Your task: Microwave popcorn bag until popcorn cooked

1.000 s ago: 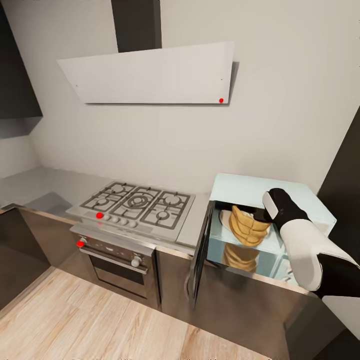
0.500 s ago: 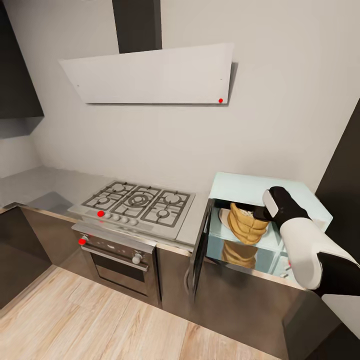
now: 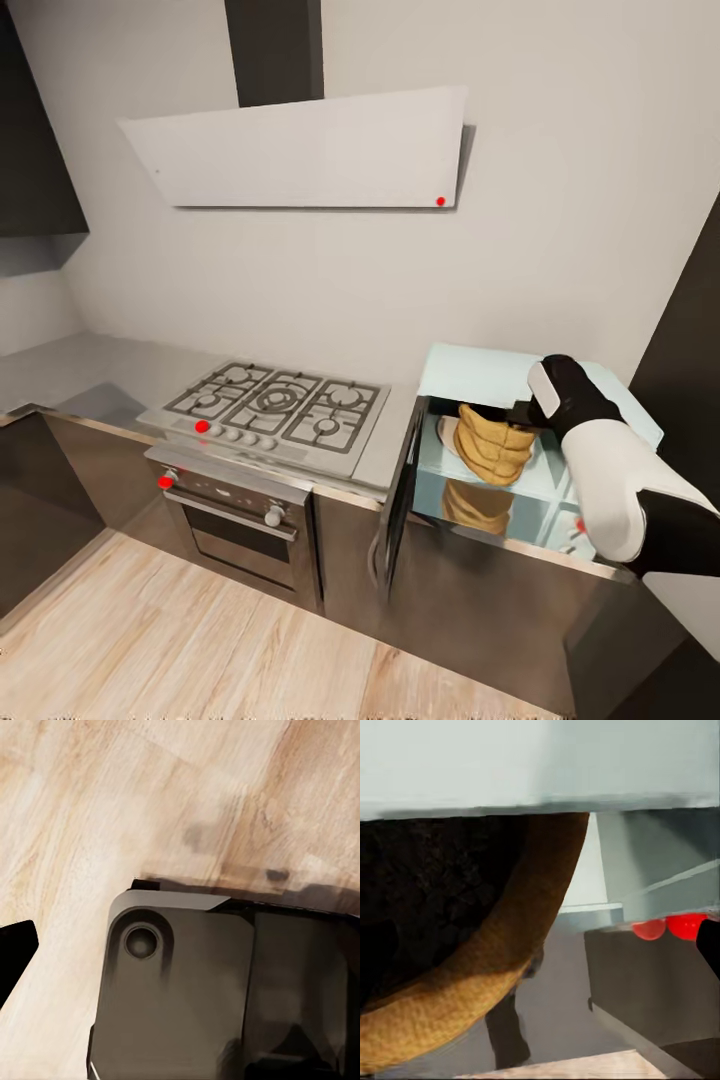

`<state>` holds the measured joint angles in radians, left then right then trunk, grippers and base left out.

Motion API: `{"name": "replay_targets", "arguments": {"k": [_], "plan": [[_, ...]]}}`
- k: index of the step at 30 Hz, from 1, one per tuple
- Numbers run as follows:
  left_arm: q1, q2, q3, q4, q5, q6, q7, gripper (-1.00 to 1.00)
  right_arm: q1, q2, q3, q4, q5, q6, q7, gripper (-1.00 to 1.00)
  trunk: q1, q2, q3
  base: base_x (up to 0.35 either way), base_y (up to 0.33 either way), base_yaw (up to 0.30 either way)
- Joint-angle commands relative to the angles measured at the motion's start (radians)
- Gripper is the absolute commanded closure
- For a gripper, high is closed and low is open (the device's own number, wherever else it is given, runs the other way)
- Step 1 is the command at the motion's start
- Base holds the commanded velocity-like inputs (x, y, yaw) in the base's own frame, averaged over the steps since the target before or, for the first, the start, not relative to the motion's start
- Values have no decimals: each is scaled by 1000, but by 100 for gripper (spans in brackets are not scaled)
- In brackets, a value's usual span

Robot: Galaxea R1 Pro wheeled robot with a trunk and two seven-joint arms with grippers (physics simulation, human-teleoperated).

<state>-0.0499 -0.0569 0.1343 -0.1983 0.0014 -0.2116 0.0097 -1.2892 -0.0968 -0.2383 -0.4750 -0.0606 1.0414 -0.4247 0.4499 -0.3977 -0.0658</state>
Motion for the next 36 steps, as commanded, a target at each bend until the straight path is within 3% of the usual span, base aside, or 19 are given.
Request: {"name": "replay_targets", "arguments": {"k": [1, 7, 12, 17, 26, 29, 32, 33, 36], "plan": [[-1, 0, 4, 0, 0, -3, 1, -100, -2, 0, -2, -2, -7, 6, -6, -100, 0, -2, -2, -246, 0, 0], [-1, -1, 3, 0, 0, -3, 1, -100, 0, 0, -4, -88, -6, 6, -6, -100, 0, -2, -2, -187, 0, 0], [-1, -1, 4, 0, 0, -3, 1, -100, -1, 0, -4, -101, -7, 6, -5, -100, 0, -2, -2, -10, 0, 0], [-1, 0, 3, 0, 0, -3, 1, -100, 19, 0, -6, -211, -7, 6, -5, -100, 0, -2, -2, -18, 0, 0], [-1, -1, 4, 0, 0, -3, 1, -100, 65, 8, -4, -231, -7, 6, -3, -100, 0, -2, -2, -127, 0, 0], [0, -1, 3, 0, 0, -3, 1, -100, 103, 15, -2, -235, -8, 6, 6, -100, 0, -2, -2, -2, 0, 0], [1, -1, 3, 0, 0, -3, 1, -100, 171, 25, 2, -278, -7, 6, 58, -100, 0, -2, -2, 0, 0, 0], [1, -1, 3, 0, 0, -3, 1, -100, 195, 26, 4, -311, -7, 6, 73, -100, 0, -2, -2, 0, 0, 0], [1, -1, 2, 0, 0, -3, 1, -100, 314, 55, 14, -540, -6, 6, 100, -100, 0, -2, -2, 0, 0, 0]]}}
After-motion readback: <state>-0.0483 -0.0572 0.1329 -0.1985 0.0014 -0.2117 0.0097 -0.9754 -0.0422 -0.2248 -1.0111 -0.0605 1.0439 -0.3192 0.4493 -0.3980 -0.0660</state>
